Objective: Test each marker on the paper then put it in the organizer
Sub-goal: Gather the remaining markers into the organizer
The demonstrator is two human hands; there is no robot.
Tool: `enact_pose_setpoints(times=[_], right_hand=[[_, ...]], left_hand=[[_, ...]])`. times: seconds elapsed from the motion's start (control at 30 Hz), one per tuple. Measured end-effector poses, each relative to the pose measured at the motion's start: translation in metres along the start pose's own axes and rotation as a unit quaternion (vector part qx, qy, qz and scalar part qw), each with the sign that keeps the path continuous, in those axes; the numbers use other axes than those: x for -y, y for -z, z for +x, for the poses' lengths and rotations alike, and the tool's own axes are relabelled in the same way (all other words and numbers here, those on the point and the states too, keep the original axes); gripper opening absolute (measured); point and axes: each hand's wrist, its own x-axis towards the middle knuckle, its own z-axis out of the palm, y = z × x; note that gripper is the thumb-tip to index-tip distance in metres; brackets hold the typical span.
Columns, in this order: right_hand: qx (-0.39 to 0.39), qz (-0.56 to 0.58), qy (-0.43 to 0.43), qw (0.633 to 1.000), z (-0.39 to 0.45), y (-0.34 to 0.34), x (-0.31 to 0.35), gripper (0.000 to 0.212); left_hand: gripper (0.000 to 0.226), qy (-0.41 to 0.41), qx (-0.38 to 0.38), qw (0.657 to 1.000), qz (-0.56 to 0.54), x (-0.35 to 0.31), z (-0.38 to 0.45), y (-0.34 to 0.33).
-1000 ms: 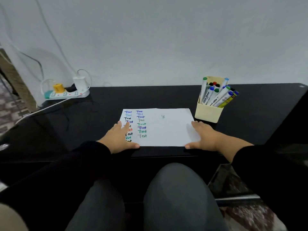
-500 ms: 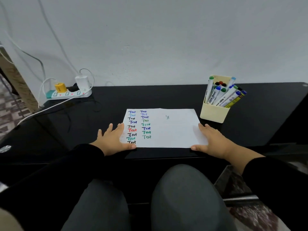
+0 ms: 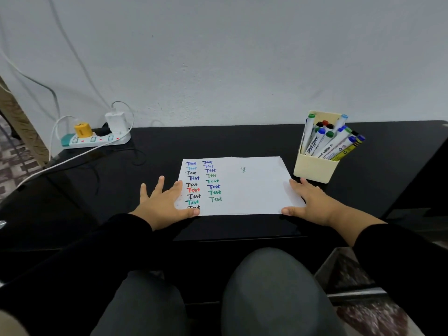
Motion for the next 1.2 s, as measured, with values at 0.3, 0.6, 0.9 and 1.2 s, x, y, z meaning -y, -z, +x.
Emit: enact_pose_setpoints(times=[0.3,0.6,0.9,1.2], right_hand=[[-0.016,0.047,-0.010,0.999,0.020,0.005,-0.005,0.090],[-0.041,0.108,-0.012,0.993,0.015,-0.002,-0.012,0.096],[-0.086,0.133,-0.003,0.987,0.012,0.002,-0.008,0.085],[-0.313,0.282,-0.202,0.884,0.013,0.008,0.005,0.078]], left_hand=[[0.097,0.002,-0.013,1.000,-0.011,-0.001,0.012,-0.001],[0.095,-0.007,-0.004,1.000,-0.004,0.002,0.014,0.000],[0.087,-0.010,0.000,1.000,-0.006,0.001,0.013,-0.003],[0.081,0.007,-0.033,0.999,-0.033,-0.013,0.015,-0.007]])
